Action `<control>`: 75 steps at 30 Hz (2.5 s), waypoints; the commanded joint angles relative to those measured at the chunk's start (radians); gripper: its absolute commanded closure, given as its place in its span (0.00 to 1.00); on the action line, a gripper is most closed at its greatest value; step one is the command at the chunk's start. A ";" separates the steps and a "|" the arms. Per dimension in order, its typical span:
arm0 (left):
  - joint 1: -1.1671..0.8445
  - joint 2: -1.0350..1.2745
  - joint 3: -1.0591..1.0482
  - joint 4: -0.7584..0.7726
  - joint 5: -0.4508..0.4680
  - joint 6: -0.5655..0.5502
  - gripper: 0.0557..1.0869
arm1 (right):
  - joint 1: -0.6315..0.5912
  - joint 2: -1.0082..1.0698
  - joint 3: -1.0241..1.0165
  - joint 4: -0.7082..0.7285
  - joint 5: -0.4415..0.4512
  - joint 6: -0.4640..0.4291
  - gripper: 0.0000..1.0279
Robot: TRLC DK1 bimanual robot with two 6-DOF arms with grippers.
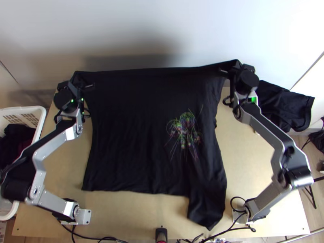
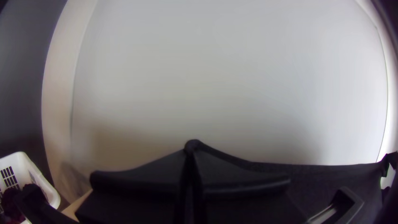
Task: Fold the t-shirt
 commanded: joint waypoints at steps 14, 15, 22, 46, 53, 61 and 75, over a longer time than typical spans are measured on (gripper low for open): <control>0.061 0.497 0.392 -0.053 0.016 0.068 0.97 | -0.013 0.390 0.363 -0.043 0.000 -0.073 0.97; 0.064 0.514 0.401 -0.055 0.016 0.074 0.97 | -0.016 0.400 0.366 -0.043 0.000 -0.077 0.97; 0.074 0.566 0.426 -0.121 0.019 0.089 0.97 | -0.026 0.426 0.353 -0.046 0.000 -0.083 0.97; -0.005 0.502 0.455 -0.578 0.012 0.031 0.97 | 0.027 0.389 0.237 -0.224 -0.007 -0.123 0.97; 0.005 0.465 0.461 -0.748 0.012 0.025 0.97 | 0.040 0.320 0.168 -0.295 -0.008 -0.085 0.97; 0.027 0.359 0.377 -0.791 0.014 0.013 0.97 | 0.050 0.189 0.021 -0.295 -0.007 -0.046 0.97; 0.001 0.177 0.125 -0.785 0.023 0.007 0.96 | 0.126 -0.015 -0.197 -0.316 -0.013 -0.066 0.97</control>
